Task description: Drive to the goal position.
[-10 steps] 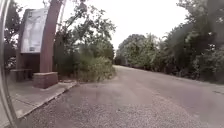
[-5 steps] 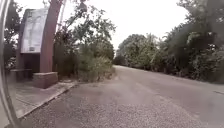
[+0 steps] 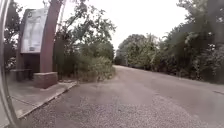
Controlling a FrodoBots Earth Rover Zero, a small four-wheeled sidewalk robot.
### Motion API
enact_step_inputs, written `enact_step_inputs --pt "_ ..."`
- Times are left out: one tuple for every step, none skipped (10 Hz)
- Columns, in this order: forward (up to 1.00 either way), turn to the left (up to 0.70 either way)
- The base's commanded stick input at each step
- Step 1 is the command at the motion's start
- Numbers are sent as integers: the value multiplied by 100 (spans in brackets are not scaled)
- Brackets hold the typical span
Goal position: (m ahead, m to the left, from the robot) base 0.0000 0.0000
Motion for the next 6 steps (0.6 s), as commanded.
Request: enact_step_inputs --pt "1 0" --pt "0 0" --pt "0 0" --pt "0 0" --pt "0 0" --pt "0 0"
